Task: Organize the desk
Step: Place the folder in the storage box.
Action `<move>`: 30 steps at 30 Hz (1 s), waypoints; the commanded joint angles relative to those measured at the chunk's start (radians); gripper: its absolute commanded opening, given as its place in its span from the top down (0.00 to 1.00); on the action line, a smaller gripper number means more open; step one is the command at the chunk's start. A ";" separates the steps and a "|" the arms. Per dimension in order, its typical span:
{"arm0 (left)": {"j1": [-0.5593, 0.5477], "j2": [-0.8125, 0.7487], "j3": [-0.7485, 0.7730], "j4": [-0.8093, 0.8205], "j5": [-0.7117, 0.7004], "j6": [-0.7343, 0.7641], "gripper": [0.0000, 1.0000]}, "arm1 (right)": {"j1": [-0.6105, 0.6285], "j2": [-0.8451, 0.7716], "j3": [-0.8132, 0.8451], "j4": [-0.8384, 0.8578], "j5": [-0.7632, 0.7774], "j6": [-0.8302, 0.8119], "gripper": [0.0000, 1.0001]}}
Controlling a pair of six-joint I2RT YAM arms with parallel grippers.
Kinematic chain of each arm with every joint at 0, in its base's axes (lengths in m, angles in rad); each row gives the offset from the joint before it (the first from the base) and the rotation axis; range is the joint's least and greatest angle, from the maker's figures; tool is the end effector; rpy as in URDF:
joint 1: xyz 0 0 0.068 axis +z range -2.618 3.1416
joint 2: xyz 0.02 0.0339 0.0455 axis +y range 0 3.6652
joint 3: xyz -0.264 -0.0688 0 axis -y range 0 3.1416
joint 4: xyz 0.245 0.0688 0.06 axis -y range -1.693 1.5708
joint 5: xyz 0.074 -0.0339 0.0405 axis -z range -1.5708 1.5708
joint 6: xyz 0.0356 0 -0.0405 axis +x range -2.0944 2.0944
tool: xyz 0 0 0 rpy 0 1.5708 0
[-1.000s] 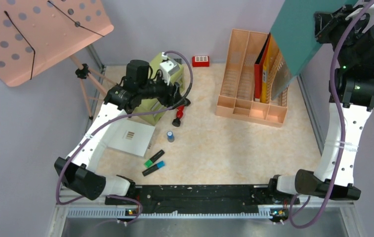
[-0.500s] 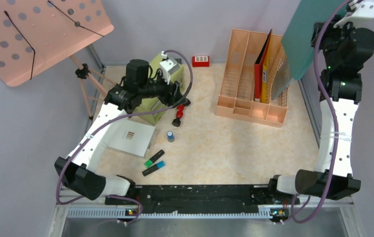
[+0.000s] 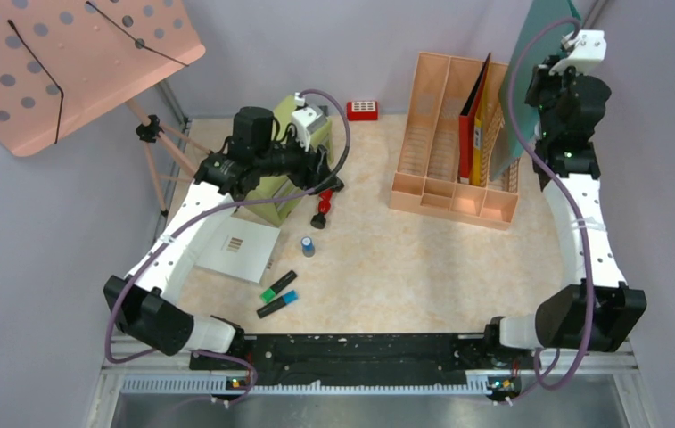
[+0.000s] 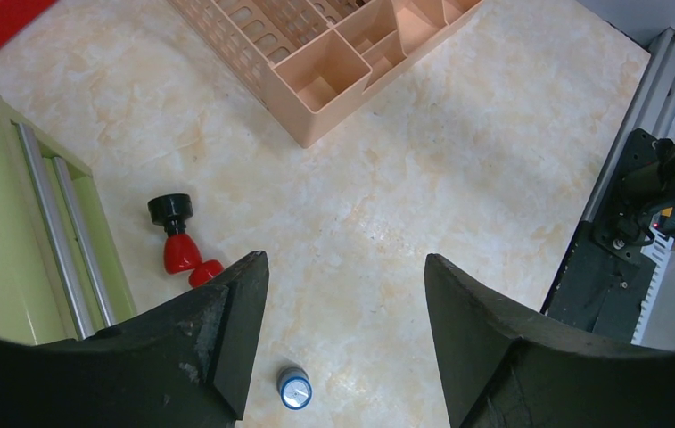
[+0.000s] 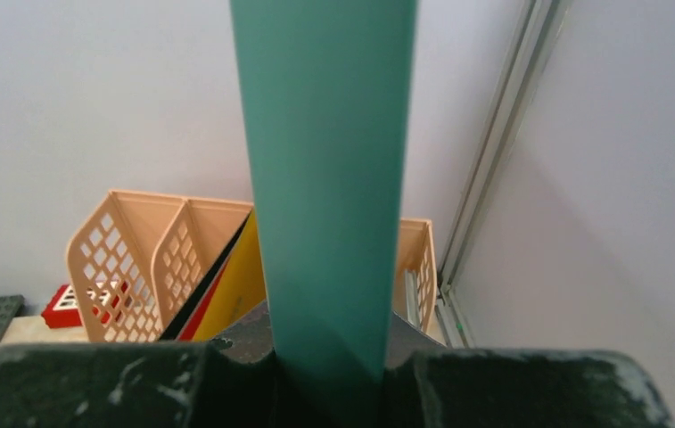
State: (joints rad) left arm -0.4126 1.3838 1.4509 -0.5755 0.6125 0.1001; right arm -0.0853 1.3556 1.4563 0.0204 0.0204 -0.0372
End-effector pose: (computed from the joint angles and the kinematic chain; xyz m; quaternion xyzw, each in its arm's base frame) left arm 0.2679 -0.1396 0.3990 0.3562 0.7565 -0.3319 0.4367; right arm 0.3090 -0.0271 0.4690 0.0236 0.6626 -0.0526 0.7467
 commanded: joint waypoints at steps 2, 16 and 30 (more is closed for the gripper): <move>0.005 0.011 0.019 0.052 0.006 -0.017 0.30 | 0.013 -0.035 -0.215 0.379 0.023 0.022 1.00; 0.005 0.041 0.014 0.052 -0.025 -0.020 0.31 | 0.139 0.024 -0.514 0.754 0.208 -0.044 1.00; 0.005 0.037 -0.006 0.064 -0.022 -0.020 0.31 | 0.142 0.127 -0.573 0.899 0.209 -0.026 1.00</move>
State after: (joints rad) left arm -0.4126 1.4281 1.4506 -0.5735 0.5854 0.0807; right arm 0.0505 1.4624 0.8974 0.7826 0.2279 -0.0853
